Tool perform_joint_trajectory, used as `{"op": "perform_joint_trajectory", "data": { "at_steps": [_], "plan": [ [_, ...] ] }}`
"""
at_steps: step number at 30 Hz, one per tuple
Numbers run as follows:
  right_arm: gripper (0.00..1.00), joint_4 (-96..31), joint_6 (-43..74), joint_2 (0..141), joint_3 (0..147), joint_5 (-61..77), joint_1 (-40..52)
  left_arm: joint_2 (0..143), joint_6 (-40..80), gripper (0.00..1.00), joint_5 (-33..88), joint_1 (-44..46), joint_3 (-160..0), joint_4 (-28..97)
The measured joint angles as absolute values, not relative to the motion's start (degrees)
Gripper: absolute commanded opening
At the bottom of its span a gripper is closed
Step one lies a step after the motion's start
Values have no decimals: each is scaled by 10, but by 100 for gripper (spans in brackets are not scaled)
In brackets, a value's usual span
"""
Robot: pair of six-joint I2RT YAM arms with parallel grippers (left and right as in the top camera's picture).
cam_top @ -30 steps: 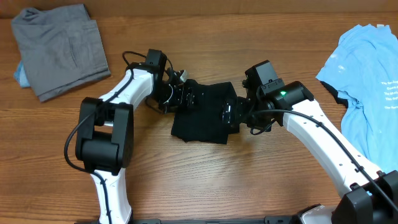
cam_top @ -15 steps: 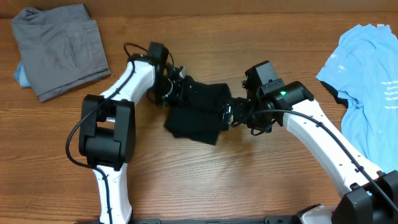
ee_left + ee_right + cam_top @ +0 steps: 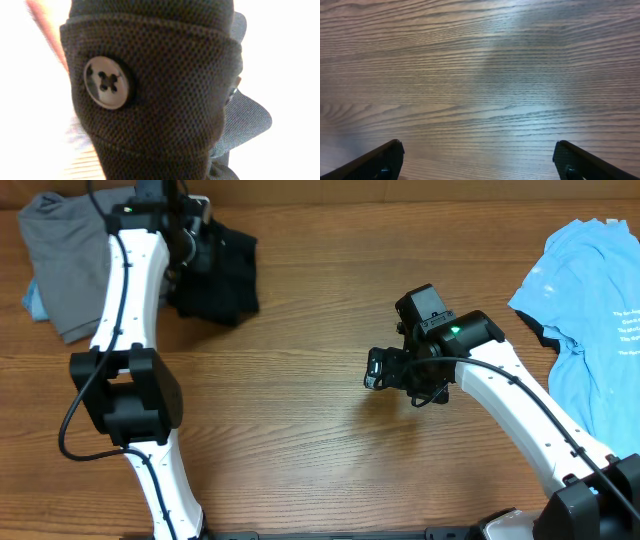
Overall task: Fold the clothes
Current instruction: 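Lift the black bundle with the left gripper toward the grey garment, then lower the bundle onto the grey garment and open the left gripper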
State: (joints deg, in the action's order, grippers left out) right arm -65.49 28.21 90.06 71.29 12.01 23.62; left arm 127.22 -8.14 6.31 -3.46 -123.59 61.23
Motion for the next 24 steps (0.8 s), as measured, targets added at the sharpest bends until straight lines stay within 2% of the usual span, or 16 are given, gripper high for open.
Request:
{"op": "perform_joint_trajectory", "data": {
  "at_steps": [6, 15, 21, 24],
  "plan": [
    [98, -660, 282, 901, 713, 116, 236, 1272, -79, 4, 38, -75, -1295, 602],
    [98, -667, 282, 901, 713, 116, 236, 1273, -60, 5, 36, -153, -1301, 567],
    [98, -673, 283, 901, 713, 116, 236, 1293, -60, 9, 70, -230, -1303, 535],
    [97, -682, 283, 901, 713, 116, 236, 1329, -60, 14, 75, -255, -1305, 507]
  ]
}}
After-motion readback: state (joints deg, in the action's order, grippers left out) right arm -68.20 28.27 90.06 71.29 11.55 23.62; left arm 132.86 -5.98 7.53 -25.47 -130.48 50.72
